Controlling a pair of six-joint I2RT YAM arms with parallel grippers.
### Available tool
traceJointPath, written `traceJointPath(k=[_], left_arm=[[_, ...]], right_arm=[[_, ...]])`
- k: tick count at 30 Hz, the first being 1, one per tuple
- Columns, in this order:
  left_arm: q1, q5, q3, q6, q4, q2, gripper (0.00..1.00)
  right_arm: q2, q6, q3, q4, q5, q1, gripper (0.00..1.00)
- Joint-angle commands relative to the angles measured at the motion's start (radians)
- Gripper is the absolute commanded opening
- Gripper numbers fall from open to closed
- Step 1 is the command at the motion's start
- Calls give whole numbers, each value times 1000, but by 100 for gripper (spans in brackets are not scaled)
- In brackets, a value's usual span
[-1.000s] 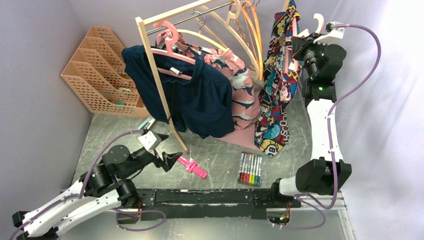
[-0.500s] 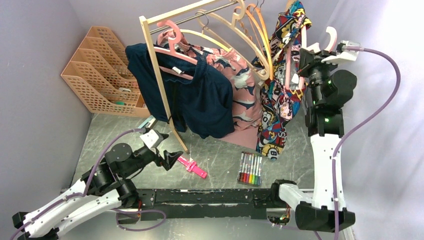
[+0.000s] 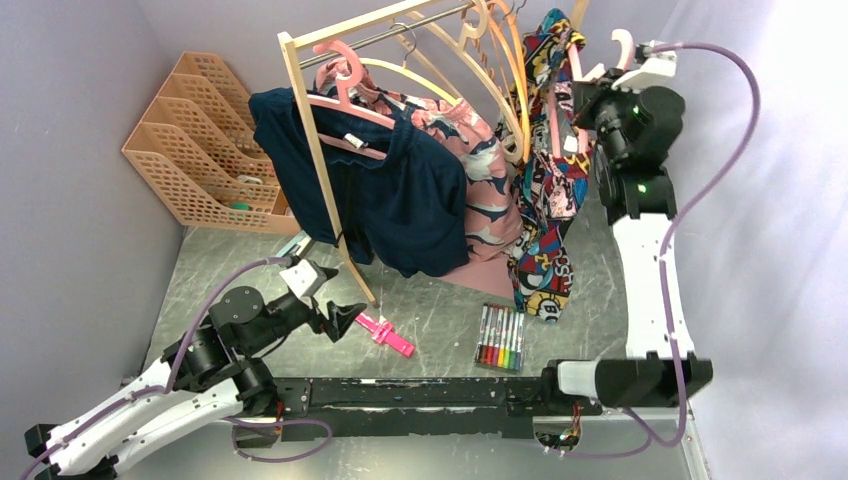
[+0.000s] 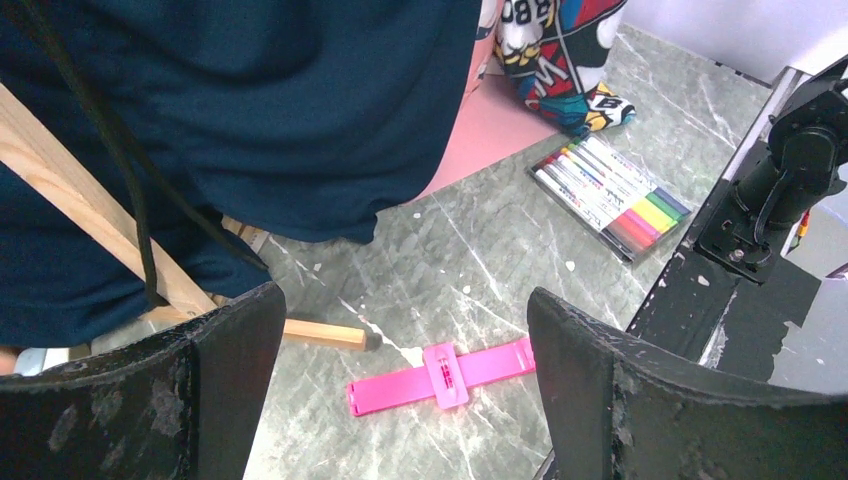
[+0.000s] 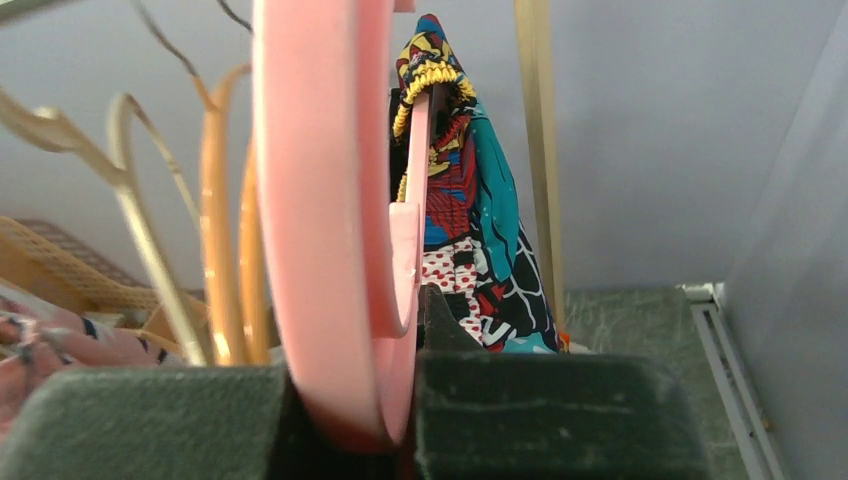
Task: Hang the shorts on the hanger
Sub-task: Place the hanger at the clothesline.
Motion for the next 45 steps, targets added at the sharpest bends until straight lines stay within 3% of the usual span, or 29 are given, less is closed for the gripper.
traceJointPath(k=[1, 14, 24, 37, 45], left_arm=[[7, -13, 0, -3, 7, -28, 94], [10, -237, 8, -32, -40, -123, 96], [12, -232, 13, -29, -39, -105, 95], [33, -221, 16, -24, -34, -83, 95], [45, -237, 14, -30, -37, -92, 96]], right_arm=[[107, 8, 70, 35, -39, 0, 0], [259, 131, 119, 215, -257, -72, 0], [390, 160, 369, 199, -272, -75, 0], [372, 316, 146, 492, -232, -76, 0], [509, 401, 330, 482, -279, -78, 0]])
